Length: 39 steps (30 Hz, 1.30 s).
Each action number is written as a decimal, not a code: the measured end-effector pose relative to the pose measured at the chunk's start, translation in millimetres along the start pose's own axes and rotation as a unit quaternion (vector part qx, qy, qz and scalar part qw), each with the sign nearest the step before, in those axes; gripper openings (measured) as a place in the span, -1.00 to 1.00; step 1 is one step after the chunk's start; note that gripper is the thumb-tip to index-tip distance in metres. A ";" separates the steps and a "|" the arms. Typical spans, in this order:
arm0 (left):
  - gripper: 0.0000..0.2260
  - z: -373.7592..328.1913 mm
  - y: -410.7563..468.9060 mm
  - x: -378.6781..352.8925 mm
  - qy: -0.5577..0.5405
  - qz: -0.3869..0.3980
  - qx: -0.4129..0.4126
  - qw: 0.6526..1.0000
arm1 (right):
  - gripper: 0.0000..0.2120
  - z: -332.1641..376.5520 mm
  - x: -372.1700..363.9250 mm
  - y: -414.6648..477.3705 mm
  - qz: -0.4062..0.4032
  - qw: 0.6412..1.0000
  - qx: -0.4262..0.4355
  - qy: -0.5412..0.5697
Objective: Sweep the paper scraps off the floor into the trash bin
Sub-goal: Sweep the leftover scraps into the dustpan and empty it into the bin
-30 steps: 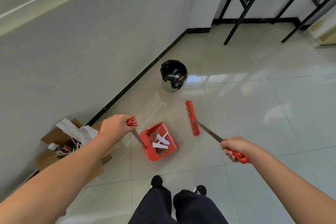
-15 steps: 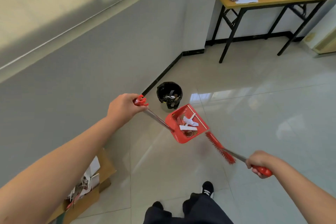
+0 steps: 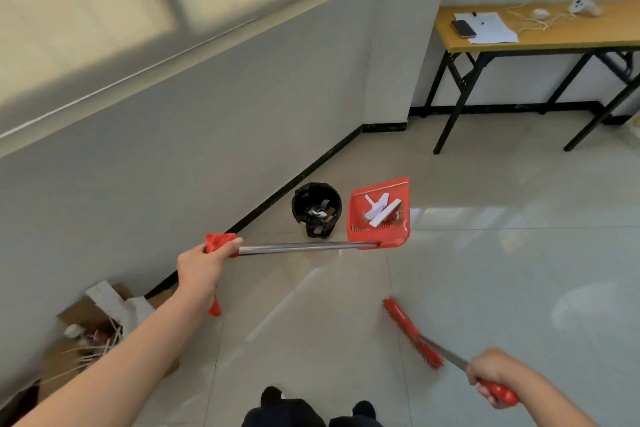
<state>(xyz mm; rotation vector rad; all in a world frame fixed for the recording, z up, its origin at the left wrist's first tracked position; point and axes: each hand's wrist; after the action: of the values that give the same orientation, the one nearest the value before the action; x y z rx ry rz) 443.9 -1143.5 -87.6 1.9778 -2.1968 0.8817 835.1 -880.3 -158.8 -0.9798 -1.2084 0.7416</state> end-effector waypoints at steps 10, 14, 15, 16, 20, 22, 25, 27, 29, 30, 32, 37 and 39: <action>-0.76 43.6 7.9 -16.0 -0.146 -0.074 0.183 0.969 | -0.92 50.6 42.2 28.3 -0.052 0.995 0.056 -0.071; -0.76 54.3 17.5 -26.9 -0.204 -0.098 0.267 0.937 | -0.92 81.4 47.3 30.0 -0.078 0.993 0.076 -0.051; -0.77 55.2 19.7 -30.5 -0.219 -0.103 0.285 0.928 | -0.93 90.2 47.8 30.2 -0.081 0.993 0.077 -0.048; -0.76 56.8 22.7 -34.1 -0.236 -0.107 0.303 0.917 | -0.93 98.6 47.5 30.3 -0.084 0.992 0.080 -0.047; -0.80 67.7 40.3 -40.5 -0.321 -0.090 0.382 0.862 | -0.90 132.4 44.7 27.8 -0.085 0.992 0.083 -0.047; -0.83 75.3 46.8 -40.0 -0.348 -0.068 0.402 0.844 | -0.88 148.3 44.1 26.5 -0.081 0.992 0.084 -0.052; -0.83 83.3 48.6 -35.5 -0.362 -0.052 0.438 0.821 | -0.88 169.1 40.7 21.4 -0.069 0.992 0.091 -0.052; -0.82 86.0 50.8 -32.9 -0.366 -0.049 0.458 0.808 | -0.89 180.8 35.2 17.1 -0.060 0.993 0.096 -0.046; -0.83 88.2 54.3 -31.5 -0.372 -0.046 0.474 0.797 | -0.90 189.9 28.5 12.8 -0.048 0.993 0.099 -0.052; -0.84 89.7 55.7 -31.7 -0.379 -0.043 0.480 0.790 | -0.91 193.2 25.0 12.0 -0.043 0.992 0.101 -0.058; -0.81 91.9 55.6 -33.2 -0.402 -0.034 0.494 0.770 | -0.91 198.5 18.5 10.8 -0.033 0.992 0.101 -0.068; -0.73 94.1 48.0 -35.2 -0.450 -0.011 0.519 0.727 | -0.79 208.7 5.6 10.6 -0.013 0.991 0.095 -0.095; -0.75 94.7 46.3 -34.7 -0.452 -0.012 0.516 0.728 | -0.66 210.8 3.8 14.4 -0.010 0.990 0.093 -0.108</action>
<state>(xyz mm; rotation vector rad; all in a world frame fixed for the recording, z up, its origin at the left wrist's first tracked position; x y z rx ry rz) 437.9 -1153.7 -197.9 3.5796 -2.1741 1.6466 630.9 -825.8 -157.4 -0.7461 -1.3075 0.9453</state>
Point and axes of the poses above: each hand's wrist, its own y-axis towards the middle knuckle, its own x-axis out of the back of the hand, z = x × y, and after that the axes turned 3 degrees about -z, right-handed
